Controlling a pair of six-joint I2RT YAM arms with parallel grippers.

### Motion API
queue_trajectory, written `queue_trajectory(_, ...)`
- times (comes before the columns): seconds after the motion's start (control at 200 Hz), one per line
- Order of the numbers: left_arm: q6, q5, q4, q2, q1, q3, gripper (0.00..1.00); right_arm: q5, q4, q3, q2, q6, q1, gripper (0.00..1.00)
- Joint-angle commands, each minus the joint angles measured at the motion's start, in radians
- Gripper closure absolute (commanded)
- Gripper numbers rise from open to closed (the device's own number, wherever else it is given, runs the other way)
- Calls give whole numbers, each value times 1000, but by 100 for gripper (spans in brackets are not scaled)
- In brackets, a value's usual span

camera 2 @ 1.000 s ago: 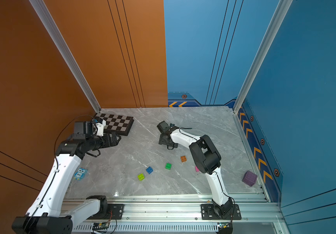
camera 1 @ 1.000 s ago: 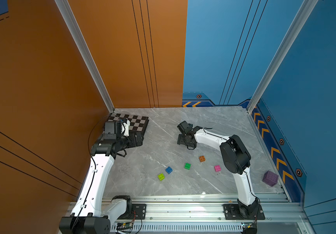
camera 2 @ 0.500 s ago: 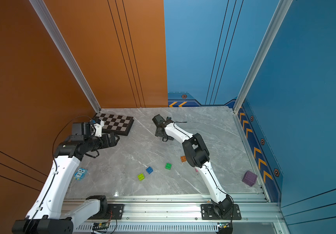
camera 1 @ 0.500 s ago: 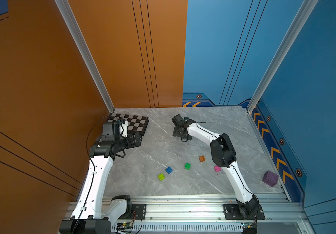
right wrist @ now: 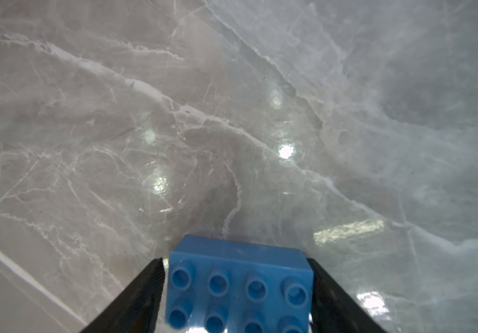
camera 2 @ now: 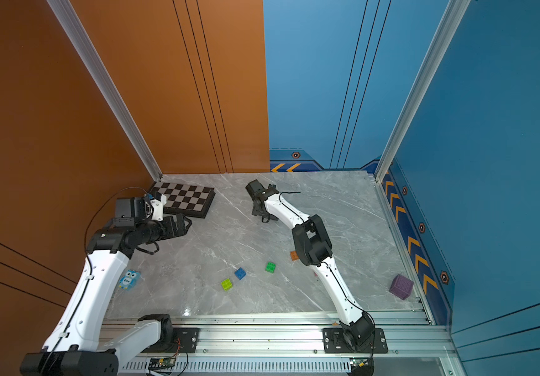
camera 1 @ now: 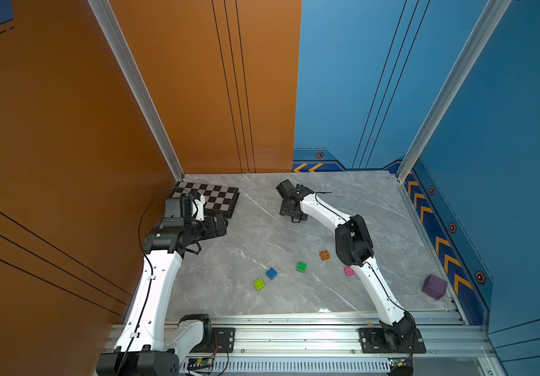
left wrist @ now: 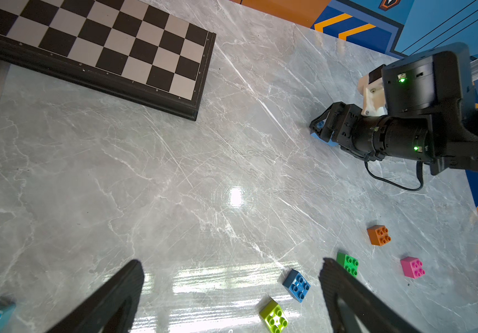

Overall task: Assemble the letter v with lego
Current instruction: Pick up the lego brick from the center of the board.

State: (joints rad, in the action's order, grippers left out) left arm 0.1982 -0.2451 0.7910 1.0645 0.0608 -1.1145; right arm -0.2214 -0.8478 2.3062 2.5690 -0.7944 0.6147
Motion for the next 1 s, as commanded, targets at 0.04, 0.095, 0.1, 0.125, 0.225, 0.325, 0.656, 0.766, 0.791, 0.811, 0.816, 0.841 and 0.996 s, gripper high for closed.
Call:
queue_trajectory(0.04,-14,-32,15,6,13,11,2,-1,-94,55,81,66,7,23)
queue_trajectory(0.095,-13,-32,15,5,16,12,2,-2,-124,79,96,88,7,25)
queue_trajectory(0.1,-14,-32,15,5,15,13,2,-2,-126,80,97,89,7,25)
queue_trajectory(0.125,-13,-32,15,4,15,13,2,-6,-137,87,101,96,7,29)
queue_trajectory(0.225,-14,-34,15,3,18,13,2,-12,-169,82,86,113,7,39)
queue_trajectory(0.325,-13,-35,16,0,21,12,2,-7,-196,73,45,139,18,48)
queue_trajectory(0.656,-14,-35,15,-19,34,17,2,-6,-169,-261,-375,240,67,74)
queue_trajectory(0.766,-14,-37,15,-24,37,18,2,49,-13,-589,-635,313,69,81)
queue_trajectory(0.791,-14,-37,15,-26,38,19,2,70,34,-671,-693,338,67,82)
queue_trajectory(0.811,-14,-36,15,-27,37,20,2,86,68,-726,-737,363,65,82)
queue_trajectory(0.816,-14,-37,15,-28,38,20,2,90,76,-744,-747,370,65,83)
queue_trajectory(0.841,-12,-38,15,-27,38,20,2,102,109,-815,-791,405,63,84)
queue_trajectory(0.996,-12,-45,16,-28,49,20,2,133,193,-1118,-985,492,31,85)
